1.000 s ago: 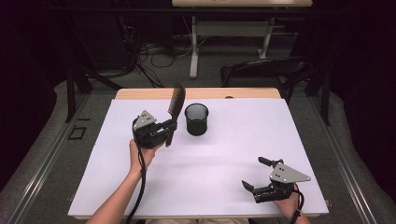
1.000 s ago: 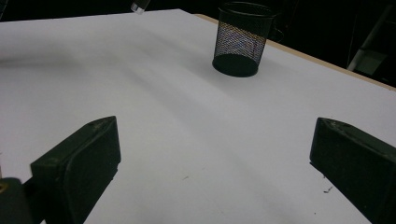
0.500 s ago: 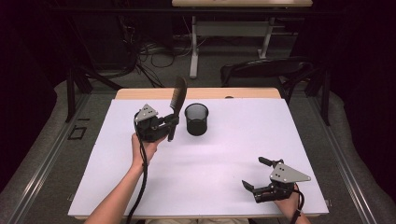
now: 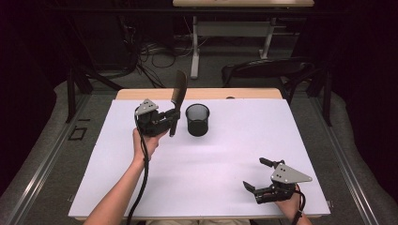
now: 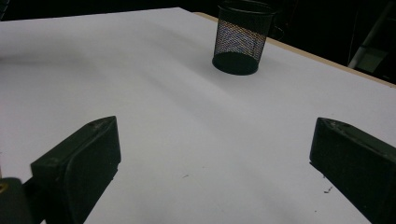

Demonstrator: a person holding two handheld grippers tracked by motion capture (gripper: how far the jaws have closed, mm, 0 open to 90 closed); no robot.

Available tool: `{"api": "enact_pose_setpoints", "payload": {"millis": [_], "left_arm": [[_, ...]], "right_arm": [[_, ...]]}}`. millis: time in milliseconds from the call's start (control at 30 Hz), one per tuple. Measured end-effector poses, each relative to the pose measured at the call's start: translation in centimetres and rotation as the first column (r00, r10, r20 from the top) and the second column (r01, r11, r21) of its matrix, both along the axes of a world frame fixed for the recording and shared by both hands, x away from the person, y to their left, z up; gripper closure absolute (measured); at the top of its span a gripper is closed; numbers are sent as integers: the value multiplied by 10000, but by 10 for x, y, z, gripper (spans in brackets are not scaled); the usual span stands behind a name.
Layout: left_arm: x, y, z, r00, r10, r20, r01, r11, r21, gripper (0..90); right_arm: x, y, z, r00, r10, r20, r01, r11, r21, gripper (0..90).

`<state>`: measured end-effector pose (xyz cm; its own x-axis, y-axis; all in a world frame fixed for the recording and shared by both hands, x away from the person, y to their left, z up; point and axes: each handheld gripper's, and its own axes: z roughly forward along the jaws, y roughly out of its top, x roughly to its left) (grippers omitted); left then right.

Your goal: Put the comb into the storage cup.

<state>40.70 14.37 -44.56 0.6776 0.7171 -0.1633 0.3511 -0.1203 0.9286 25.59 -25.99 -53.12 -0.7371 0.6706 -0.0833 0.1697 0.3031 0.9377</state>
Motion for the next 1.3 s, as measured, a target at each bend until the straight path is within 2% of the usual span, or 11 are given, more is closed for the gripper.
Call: {"api": "enact_pose_setpoints", "payload": {"millis": [667,800,1300], "left_arm": [[18,-13,24,9996,-66,261,72,9996,-262,726],[22,-15,25,9995,-81,295,86,9998,-183,727],[35,-16,26,9994,129,316,-114,9988,-472,726]], "right_arm": [[0,-1,0,10000,-31,1,31,10000,2,14],[-1,-1,0,10000,-40,-1,40,10000,9,14],[0,-1,0,10000,-39,-20,39,10000,6,14]]}}
